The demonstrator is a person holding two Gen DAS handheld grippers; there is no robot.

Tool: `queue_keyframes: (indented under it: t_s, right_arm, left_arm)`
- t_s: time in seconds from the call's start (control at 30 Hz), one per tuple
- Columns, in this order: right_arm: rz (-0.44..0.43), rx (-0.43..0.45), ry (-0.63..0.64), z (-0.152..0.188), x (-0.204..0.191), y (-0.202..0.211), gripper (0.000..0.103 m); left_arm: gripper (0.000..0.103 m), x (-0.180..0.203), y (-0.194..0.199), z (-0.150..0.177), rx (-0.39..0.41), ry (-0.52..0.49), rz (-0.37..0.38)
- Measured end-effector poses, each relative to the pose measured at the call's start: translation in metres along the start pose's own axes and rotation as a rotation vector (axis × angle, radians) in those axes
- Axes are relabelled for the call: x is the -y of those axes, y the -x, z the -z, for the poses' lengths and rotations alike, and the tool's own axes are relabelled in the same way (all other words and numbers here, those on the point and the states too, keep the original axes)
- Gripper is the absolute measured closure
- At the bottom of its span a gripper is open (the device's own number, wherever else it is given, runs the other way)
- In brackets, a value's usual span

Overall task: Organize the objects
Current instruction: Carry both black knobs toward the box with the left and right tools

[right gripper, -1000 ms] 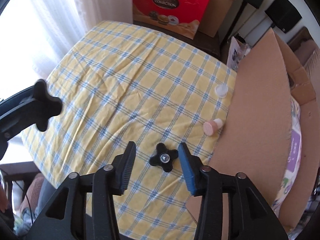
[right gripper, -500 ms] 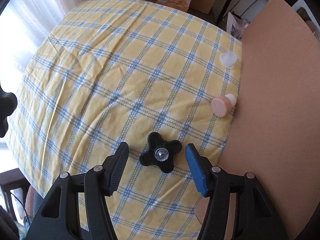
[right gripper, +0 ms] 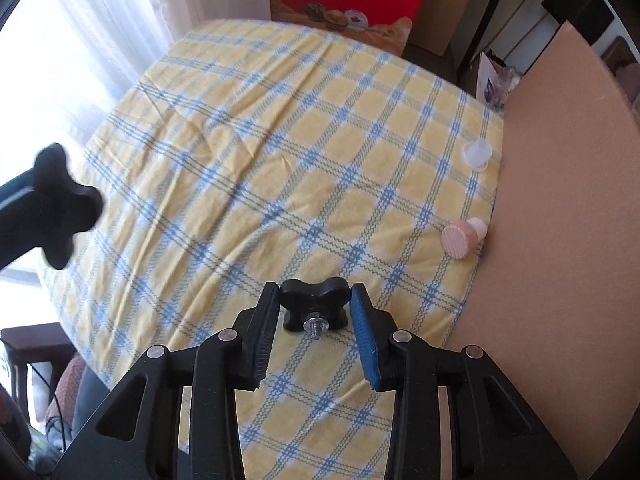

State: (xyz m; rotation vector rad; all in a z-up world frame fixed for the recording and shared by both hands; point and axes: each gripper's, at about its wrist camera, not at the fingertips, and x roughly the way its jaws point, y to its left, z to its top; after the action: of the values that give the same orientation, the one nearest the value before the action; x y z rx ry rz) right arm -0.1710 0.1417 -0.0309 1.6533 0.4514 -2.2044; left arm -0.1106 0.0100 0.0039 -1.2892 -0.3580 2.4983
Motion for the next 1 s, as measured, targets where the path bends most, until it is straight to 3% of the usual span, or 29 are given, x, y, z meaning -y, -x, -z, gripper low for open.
queue_keyframes:
  t_s: [0.27, 0.63, 1.0]
  right_arm:
    - [-0.005, 0.116, 0.012, -0.007, 0.007, 0.063, 0.067]
    - [0.018, 0.249, -0.047, -0.005, 0.057, 0.142, 0.067]
    - [0.028, 0.272, -0.19, 0.029, 0.132, 0.151, 0.067]
  left_arm:
    - [0.086, 0.019, 0.01, -0.016, 0.022, -0.032, 0.012]
    - [0.086, 0.079, 0.02, -0.049, 0.044, -0.106, 0.102]
    - [0.086, 0.159, -0.012, -0.067, 0.001, -0.21, 0.156]
